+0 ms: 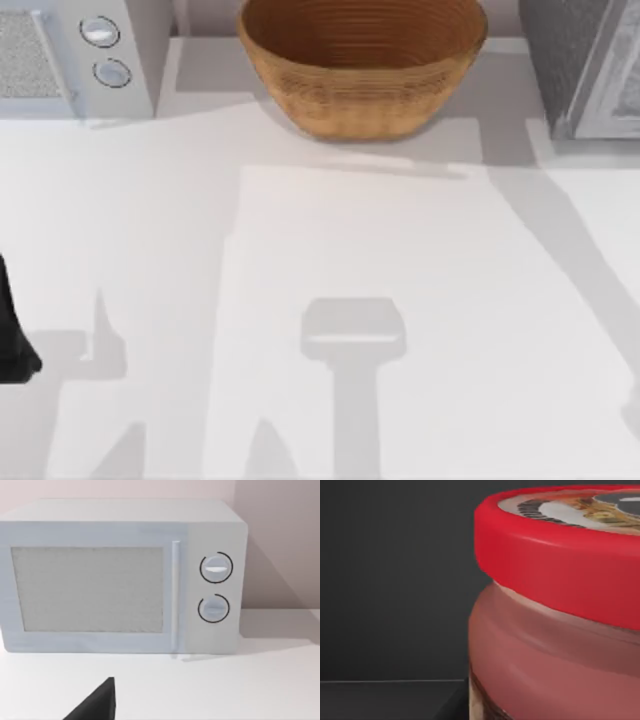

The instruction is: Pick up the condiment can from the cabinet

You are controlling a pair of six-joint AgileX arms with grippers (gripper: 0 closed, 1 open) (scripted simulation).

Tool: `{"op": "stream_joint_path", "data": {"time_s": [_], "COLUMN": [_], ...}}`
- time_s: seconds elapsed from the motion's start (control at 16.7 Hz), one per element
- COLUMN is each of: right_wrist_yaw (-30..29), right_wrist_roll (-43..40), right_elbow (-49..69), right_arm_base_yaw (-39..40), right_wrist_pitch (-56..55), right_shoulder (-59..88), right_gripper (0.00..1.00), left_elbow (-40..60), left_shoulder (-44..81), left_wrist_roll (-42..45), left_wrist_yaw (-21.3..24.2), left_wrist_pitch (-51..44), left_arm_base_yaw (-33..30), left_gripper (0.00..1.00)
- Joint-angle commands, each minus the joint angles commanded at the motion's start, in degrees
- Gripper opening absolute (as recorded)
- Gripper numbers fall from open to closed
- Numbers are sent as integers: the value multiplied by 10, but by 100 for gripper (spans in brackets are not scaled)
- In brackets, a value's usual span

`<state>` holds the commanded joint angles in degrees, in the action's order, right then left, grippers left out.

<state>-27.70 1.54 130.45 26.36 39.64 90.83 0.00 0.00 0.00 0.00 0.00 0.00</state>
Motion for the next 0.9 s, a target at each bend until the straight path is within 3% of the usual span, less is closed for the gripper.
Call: {"op": "stream_joint_path", "data": {"time_s": [0.54,0.9], "right_wrist_yaw": [-14,72], "right_wrist_roll": [1,8], "right_elbow": [-25,-184], "right_arm_base_yaw": [16,-27], "right_wrist_pitch": [16,-39], "right_shoulder": [-41,-162], "right_gripper": [0,0], "left_elbow": [0,0], "left_shoulder": [0,0], "left_wrist_roll": [0,0], "left_wrist_yaw": [0,0], "left_wrist_pitch": [0,0], "left_arm_base_yaw": [0,0], "left_gripper": [100,100]}}
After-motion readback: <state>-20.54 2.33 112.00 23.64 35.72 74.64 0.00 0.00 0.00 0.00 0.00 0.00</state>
